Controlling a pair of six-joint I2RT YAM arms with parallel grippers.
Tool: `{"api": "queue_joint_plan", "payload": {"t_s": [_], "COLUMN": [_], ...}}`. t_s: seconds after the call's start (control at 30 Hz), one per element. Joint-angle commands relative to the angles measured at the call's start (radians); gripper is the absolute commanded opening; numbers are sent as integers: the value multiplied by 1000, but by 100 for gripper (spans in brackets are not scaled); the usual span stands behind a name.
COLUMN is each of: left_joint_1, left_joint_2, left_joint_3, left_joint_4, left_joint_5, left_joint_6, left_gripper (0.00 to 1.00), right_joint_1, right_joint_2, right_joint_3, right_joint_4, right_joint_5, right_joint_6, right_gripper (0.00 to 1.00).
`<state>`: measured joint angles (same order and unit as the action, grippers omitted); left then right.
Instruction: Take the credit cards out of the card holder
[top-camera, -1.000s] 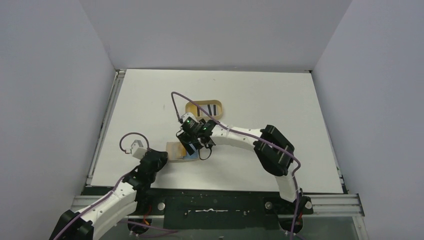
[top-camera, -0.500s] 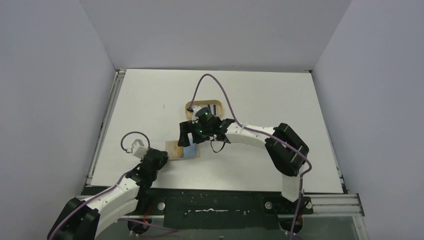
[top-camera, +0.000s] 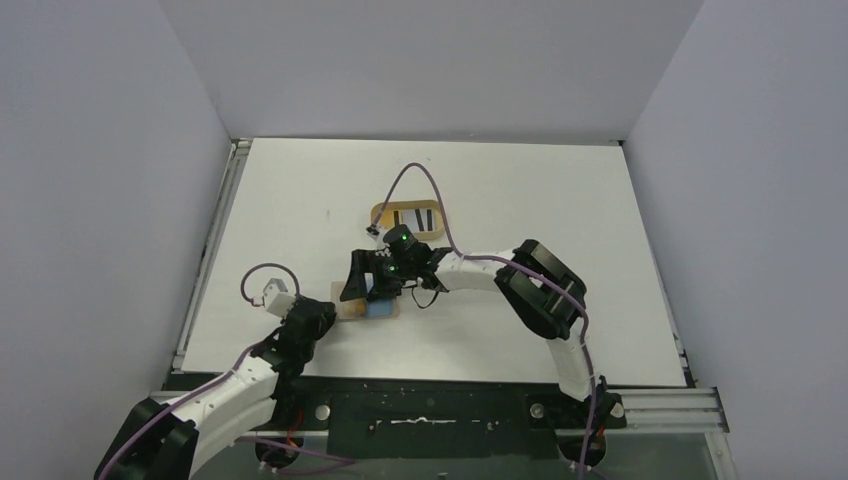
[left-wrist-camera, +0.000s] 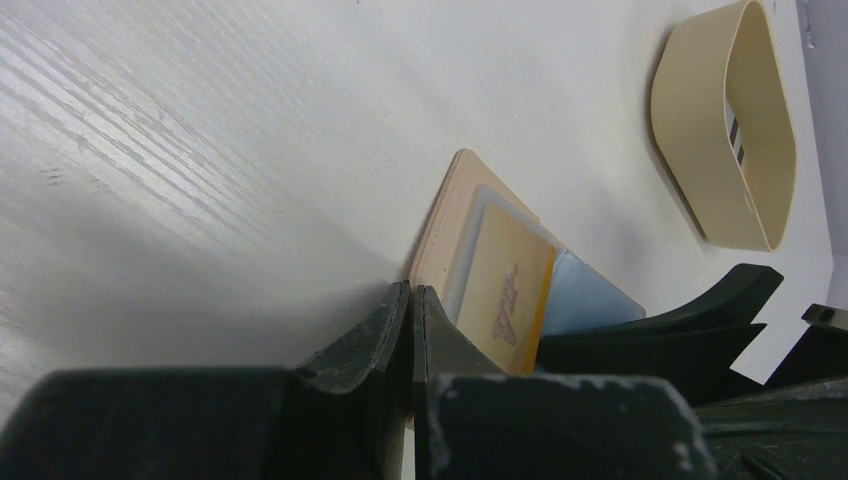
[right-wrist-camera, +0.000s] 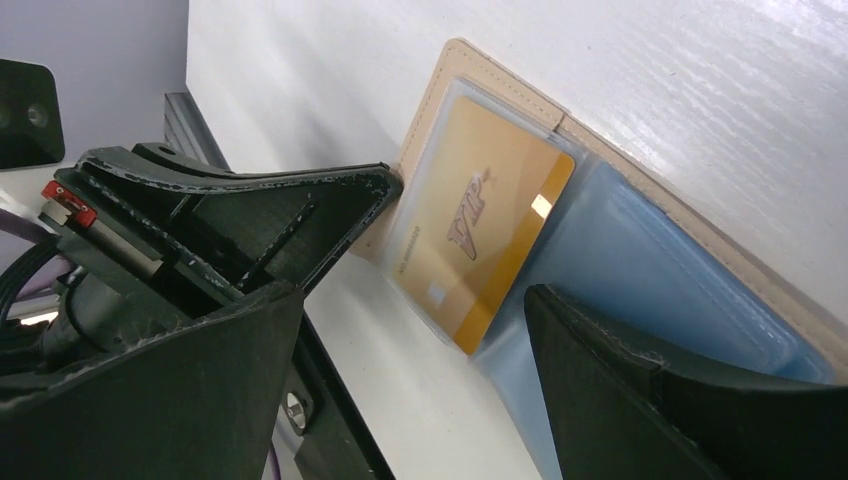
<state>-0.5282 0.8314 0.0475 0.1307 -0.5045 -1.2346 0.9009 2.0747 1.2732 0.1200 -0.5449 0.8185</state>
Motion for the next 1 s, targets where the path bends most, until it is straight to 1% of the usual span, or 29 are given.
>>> {"api": "queue_joint_plan", "payload": {"t_s": [0.0, 0.27, 0.4, 0.53, 0.6, 0.73, 0.83, 0.9, 0.97], "left_joint_1": [7, 7, 7, 7, 7, 7, 7, 7, 7], "left_joint_2": [-14, -1, 8, 9, 10, 9, 9, 9, 8], "left_joint_3": [3, 3, 3, 2, 0, -1, -1, -1, -3], "left_joint_4": [-23, -12, -2, 0, 1, 3, 3, 3, 1], "left_joint_5": [-21, -22, -19, -18, -19, -16, -16, -16, -16], "left_joint_6": [8, 6, 5, 4, 3, 2, 1, 1, 0], "left_gripper": [0, 0, 0, 0, 0, 0, 0, 0, 0], "right_joint_1": [1, 22, 33, 30, 27, 20, 19, 21, 20], "right_joint_2": [12, 46, 63, 69, 73, 95, 119, 130, 134], "right_joint_3": [35, 94, 117, 92, 66, 8, -11, -15, -13], "right_joint_4": [43, 17, 38, 167, 271, 547, 695, 715, 674], "right_joint_5": [16, 1, -27, -79, -102, -132, -139, -137, -132], "right_joint_6": [39, 58, 114, 221, 290, 446, 531, 544, 526], "right_gripper": [86, 86, 86, 86, 86, 86, 86, 85, 85]}}
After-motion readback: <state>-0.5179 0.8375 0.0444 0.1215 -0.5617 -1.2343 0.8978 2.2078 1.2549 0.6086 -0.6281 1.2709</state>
